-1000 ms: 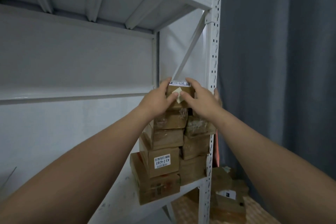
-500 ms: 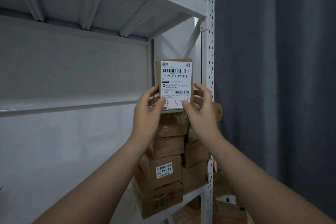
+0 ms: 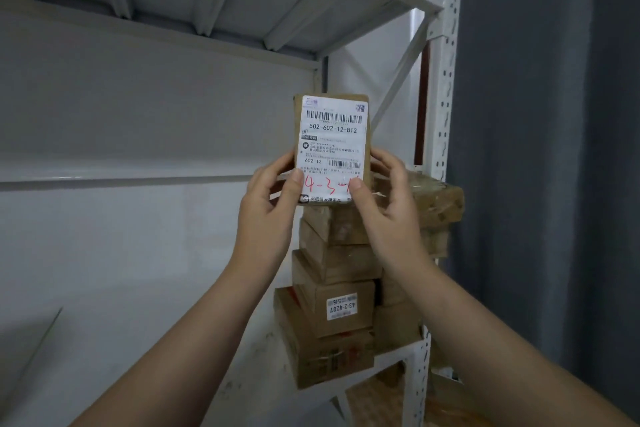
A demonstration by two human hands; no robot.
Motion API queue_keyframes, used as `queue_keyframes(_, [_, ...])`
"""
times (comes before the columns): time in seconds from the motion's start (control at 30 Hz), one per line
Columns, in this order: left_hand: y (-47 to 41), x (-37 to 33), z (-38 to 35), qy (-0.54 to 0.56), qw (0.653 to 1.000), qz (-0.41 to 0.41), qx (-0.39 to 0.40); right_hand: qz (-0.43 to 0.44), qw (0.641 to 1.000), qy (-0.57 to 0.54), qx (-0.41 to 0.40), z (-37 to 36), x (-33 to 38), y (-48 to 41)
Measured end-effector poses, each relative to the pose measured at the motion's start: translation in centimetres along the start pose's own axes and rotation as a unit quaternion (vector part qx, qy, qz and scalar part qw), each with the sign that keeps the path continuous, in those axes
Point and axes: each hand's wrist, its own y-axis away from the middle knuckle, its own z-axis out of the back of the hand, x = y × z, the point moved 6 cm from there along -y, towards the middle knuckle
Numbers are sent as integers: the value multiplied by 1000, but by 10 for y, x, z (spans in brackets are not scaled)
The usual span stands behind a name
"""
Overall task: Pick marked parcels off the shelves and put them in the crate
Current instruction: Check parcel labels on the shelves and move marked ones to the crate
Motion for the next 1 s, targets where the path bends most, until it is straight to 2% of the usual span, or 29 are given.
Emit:
queue_keyframes(0.17, [53,17,72,-51,997,51,-40,-25,993,-63,93,-80,-11,39])
queue_keyframes(0.33, [109,27,155,-110,985,106,-87,-87,963,-135,216,-172,-22,103])
queue_keyframes(0.53, [153,18,246,-235,955,126,-128,-115,944,-180,253,-255,-15,169])
queue_keyframes(0.67, [167,17,293,-394,906,134,-81,-150,947,-169,227,-296,-16,200])
queue_keyframes(0.77, [187,29,321,-529,841,114,-19,-192,947,-113,233,-322,-35,233])
queue_keyframes(0.87, [207,39,338,-626,774,84,39,-202,938,-45,279,-342,-53,267])
queue_keyframes(1.0, [217,45,359,-674,730,81,78,-175,919,8,353,-359,-58,293])
